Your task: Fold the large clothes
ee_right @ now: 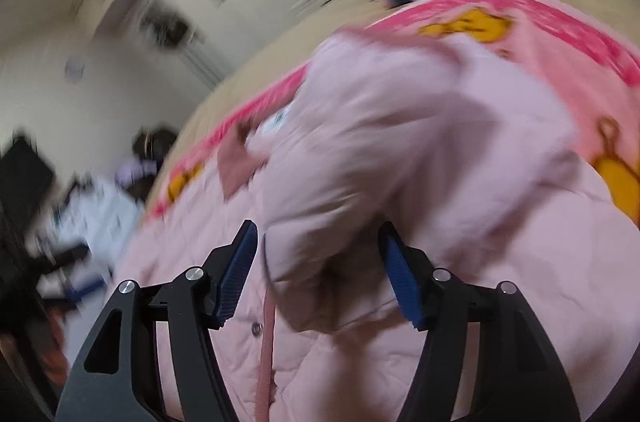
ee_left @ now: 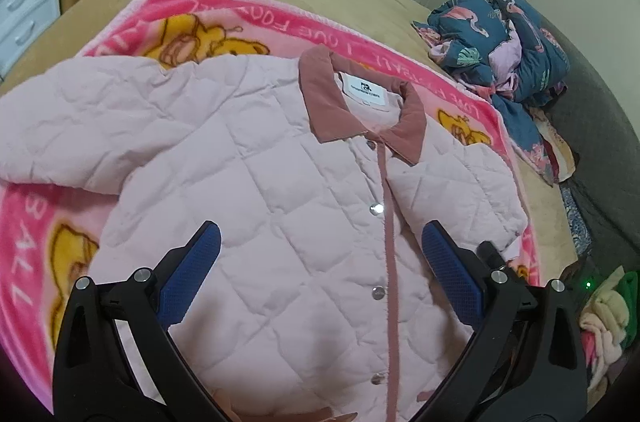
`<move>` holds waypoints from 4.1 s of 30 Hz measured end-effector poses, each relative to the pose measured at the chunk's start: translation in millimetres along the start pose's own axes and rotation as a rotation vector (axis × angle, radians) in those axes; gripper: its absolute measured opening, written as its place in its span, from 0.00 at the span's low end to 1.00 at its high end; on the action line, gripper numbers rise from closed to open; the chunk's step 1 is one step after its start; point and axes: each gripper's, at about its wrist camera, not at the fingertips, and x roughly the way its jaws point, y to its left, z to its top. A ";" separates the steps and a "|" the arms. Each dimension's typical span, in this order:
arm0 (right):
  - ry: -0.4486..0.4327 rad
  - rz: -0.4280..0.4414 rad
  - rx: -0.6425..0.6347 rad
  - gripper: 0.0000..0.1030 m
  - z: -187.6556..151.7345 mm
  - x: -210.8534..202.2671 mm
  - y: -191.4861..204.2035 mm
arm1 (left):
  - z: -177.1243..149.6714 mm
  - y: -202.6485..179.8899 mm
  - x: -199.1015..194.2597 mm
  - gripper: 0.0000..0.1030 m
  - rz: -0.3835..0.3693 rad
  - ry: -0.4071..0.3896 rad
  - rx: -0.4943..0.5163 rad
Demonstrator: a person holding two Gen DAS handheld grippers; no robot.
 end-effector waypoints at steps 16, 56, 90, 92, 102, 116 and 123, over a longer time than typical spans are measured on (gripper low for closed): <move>0.051 0.046 -0.594 0.26 -38.6 16.7 117.7 | 16.1 26.1 -17.5 0.91 -0.215 -0.019 -0.195; 0.065 -0.117 -0.387 0.66 -24.7 -67.5 33.1 | -59.8 44.3 72.7 0.23 -0.287 0.184 -0.368; 0.053 -0.261 -0.387 0.66 25.1 -38.9 12.0 | 14.8 95.3 71.7 0.12 -0.090 0.033 -0.087; 0.088 -0.263 -0.405 0.66 34.6 -20.6 15.4 | 10.1 96.7 74.9 0.12 -0.078 0.042 -0.084; 0.284 -0.367 -0.407 0.67 39.8 67.6 -4.4 | -1.4 99.7 83.8 0.14 -0.045 0.057 -0.095; 0.224 -0.316 -0.383 0.90 28.4 34.5 10.3 | -1.7 80.4 54.8 0.44 0.040 0.026 -0.027; 0.174 -0.223 -0.386 0.96 15.8 -7.9 34.5 | -8.4 74.3 19.8 0.86 0.035 -0.024 -0.022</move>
